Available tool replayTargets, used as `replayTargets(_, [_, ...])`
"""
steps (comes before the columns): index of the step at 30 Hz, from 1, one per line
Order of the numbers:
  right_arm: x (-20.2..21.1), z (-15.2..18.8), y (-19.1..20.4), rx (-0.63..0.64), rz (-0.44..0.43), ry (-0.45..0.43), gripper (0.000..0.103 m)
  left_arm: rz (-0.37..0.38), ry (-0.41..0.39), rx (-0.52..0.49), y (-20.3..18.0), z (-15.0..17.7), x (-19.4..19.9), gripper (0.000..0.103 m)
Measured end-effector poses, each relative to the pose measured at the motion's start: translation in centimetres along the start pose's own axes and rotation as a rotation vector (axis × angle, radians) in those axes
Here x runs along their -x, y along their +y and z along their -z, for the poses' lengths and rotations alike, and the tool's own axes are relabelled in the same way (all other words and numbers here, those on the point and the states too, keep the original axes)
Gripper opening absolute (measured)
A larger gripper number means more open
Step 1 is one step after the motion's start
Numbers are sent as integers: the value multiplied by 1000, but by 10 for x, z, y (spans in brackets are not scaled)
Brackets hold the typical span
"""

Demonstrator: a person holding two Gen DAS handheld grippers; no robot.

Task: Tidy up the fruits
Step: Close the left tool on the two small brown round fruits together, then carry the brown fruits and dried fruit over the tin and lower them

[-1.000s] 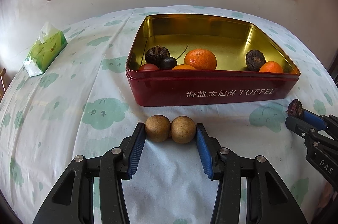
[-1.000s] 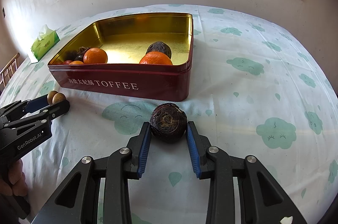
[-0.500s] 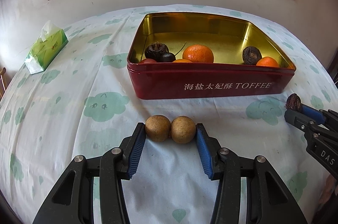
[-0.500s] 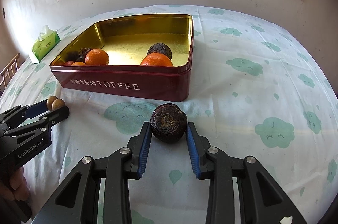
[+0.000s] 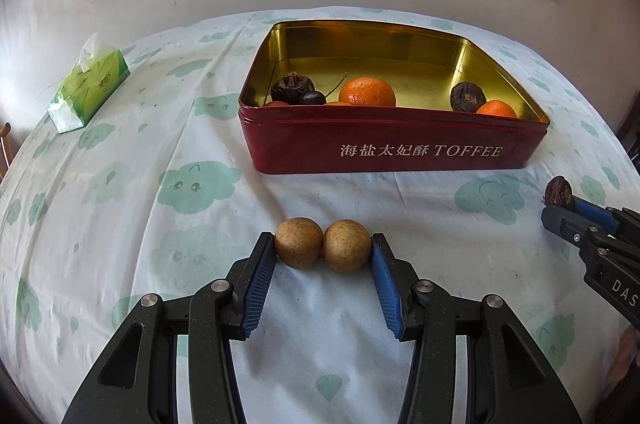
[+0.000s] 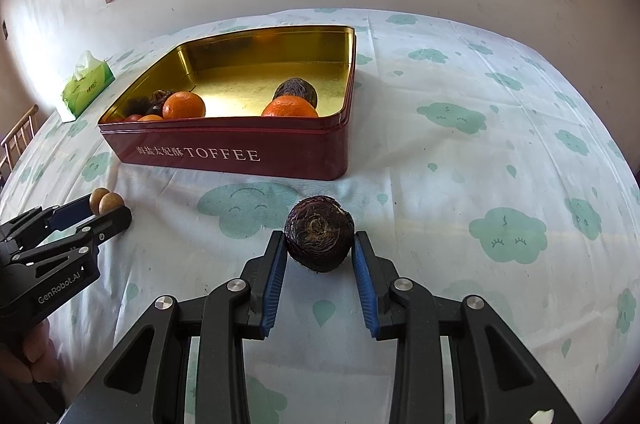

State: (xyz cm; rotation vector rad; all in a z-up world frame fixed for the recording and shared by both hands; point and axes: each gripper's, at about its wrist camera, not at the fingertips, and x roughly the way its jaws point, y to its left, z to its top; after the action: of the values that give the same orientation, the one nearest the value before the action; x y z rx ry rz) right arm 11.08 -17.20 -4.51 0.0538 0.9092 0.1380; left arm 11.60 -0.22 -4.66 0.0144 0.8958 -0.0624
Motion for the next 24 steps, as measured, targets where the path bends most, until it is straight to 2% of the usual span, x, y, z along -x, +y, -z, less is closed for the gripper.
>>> replayTargets(18, [20,-2,3,7,-22,-31,31,41,-34,38,7,-5,22,49])
replayTargets(24, [31,-11,6,10,-36,-60,31,49,-72,49,9,-14,33,49])
